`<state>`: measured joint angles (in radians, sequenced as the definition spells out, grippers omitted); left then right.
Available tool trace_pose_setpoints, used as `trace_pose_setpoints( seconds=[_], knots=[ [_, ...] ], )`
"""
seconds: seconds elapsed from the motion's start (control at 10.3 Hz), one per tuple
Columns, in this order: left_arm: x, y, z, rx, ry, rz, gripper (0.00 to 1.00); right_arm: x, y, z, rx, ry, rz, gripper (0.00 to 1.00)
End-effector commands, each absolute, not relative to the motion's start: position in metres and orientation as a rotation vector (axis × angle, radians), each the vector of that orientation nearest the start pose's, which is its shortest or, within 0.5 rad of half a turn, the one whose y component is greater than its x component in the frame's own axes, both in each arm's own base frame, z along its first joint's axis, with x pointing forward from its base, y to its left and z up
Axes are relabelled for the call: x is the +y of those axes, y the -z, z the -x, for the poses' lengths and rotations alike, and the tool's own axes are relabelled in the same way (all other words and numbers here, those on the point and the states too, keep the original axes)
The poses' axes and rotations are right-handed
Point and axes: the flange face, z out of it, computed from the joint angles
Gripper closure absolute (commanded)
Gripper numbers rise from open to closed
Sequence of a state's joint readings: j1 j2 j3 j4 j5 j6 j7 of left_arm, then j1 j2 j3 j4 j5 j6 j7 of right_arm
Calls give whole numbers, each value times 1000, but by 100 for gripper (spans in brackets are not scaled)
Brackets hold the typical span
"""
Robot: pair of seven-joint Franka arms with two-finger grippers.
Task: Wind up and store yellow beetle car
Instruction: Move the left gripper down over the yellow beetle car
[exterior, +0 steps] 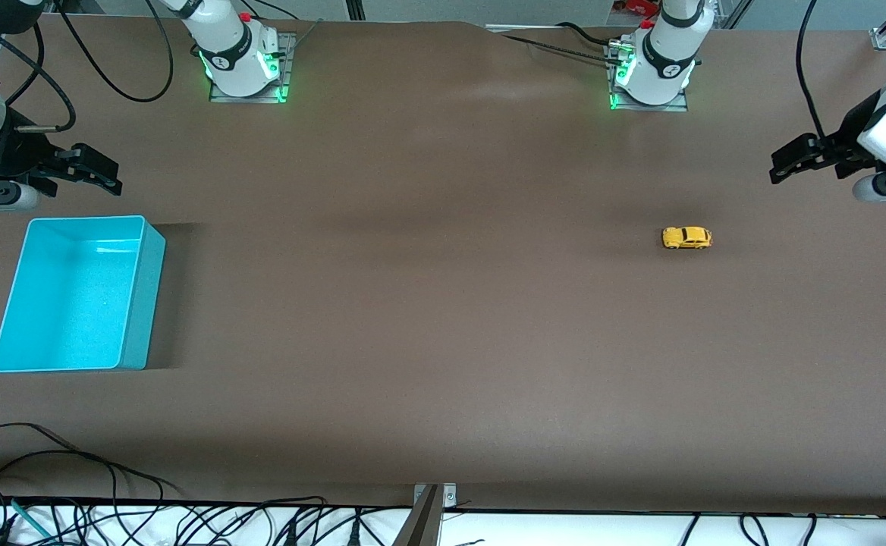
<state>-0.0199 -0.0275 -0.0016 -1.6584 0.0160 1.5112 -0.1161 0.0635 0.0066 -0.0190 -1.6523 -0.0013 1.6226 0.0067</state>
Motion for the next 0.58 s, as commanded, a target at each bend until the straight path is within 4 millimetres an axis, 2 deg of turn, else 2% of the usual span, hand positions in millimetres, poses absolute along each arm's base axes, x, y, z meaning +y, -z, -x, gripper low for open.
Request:
trace_pose_setpoints(
  seconds=[0.0, 0.19, 0.49],
  knots=[
    [-8, -566, -535, -133, -263, 3108, 0, 26, -592, -560, -42, -46, 3128, 0],
    [-9, -522, -534, -132, -288, 3116, 0, 26, -592, -560, -49, -46, 3128, 0],
    [-11, -472, -532, -154, -254, 3158, 0, 26, -592, -560, -61, -48, 3128, 0]
  ],
)
